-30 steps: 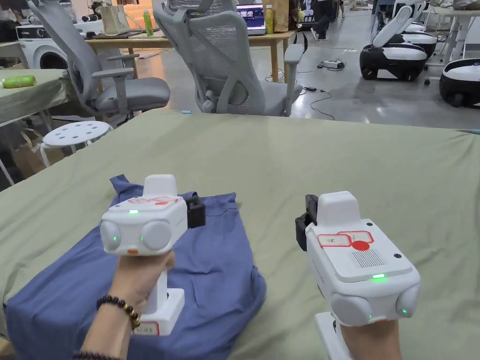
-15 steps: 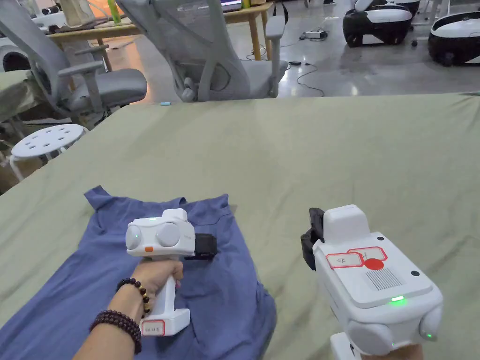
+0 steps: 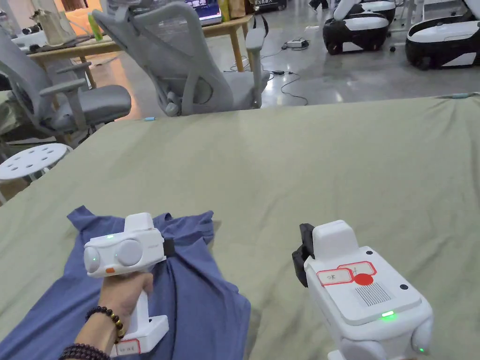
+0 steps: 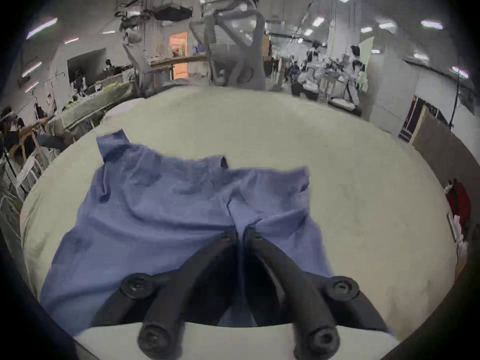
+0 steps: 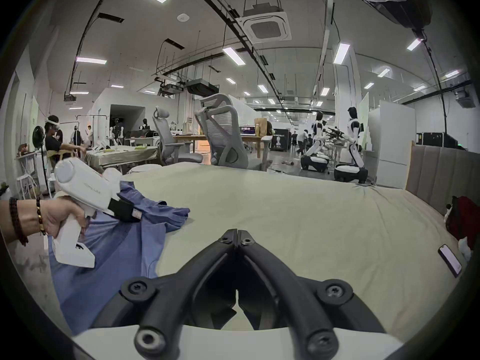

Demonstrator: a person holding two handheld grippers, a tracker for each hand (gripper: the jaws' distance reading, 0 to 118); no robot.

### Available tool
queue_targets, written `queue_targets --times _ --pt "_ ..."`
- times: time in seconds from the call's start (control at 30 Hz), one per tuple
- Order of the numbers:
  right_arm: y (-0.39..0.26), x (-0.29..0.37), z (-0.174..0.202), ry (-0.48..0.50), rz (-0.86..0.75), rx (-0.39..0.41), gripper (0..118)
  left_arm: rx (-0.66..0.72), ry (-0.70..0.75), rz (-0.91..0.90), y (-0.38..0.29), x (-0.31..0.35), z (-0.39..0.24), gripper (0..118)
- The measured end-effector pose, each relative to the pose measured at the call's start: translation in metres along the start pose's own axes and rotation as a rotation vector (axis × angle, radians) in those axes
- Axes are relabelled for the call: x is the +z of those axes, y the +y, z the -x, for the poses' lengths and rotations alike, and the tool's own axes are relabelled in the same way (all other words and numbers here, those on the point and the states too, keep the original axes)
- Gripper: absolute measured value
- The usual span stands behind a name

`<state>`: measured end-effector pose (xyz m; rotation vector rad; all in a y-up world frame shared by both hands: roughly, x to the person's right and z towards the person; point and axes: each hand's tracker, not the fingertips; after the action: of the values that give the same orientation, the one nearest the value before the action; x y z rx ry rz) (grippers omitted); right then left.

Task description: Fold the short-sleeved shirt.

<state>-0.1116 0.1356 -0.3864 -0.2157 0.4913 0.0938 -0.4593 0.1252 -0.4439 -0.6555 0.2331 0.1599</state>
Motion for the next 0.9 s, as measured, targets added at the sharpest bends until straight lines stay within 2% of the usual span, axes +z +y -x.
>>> queue_targets --times 0.13,0.23,0.33,0.43,0.57,0.7,0.77,0.83,0.9 --pt "0.002 0.011 -0.017 -0.021 -0.010 -0.015 0 -0.051 -0.039 -0.073 0.034 0.037 -0.016 3" --pt "0.003 0.027 -0.034 -0.077 -0.013 0.056 0 -0.142 -0.116 -0.139 0.054 0.066 -0.052 3" --pt "0.005 0.050 -0.061 -0.113 -0.023 0.022 0 -0.191 -0.246 -0.208 0.072 0.089 -0.107 3" --pt "0.006 0.081 -0.092 -0.195 -0.040 0.001 2 -0.266 -0.366 -0.254 0.086 0.098 -0.183 3" --pt "0.002 0.124 -0.136 -0.286 -0.057 0.010 2 -0.309 -0.640 -0.270 0.088 0.111 -0.302 3" --pt "-0.007 0.157 -0.183 -0.418 -0.055 -0.019 2 -0.333 -0.914 -0.207 0.072 0.110 -0.417 3" --pt "-0.015 0.168 -0.207 -0.475 -0.038 -0.048 2 -0.368 -1.007 -0.165 0.059 0.100 -0.468 3" --pt "-0.024 0.176 -0.227 -0.525 -0.013 -0.067 2 -0.431 -1.031 -0.110 0.040 0.079 -0.510 3" --pt "-0.033 0.184 -0.243 -0.555 0.014 -0.079 2 -0.491 -0.967 -0.040 0.012 0.048 -0.545 3"
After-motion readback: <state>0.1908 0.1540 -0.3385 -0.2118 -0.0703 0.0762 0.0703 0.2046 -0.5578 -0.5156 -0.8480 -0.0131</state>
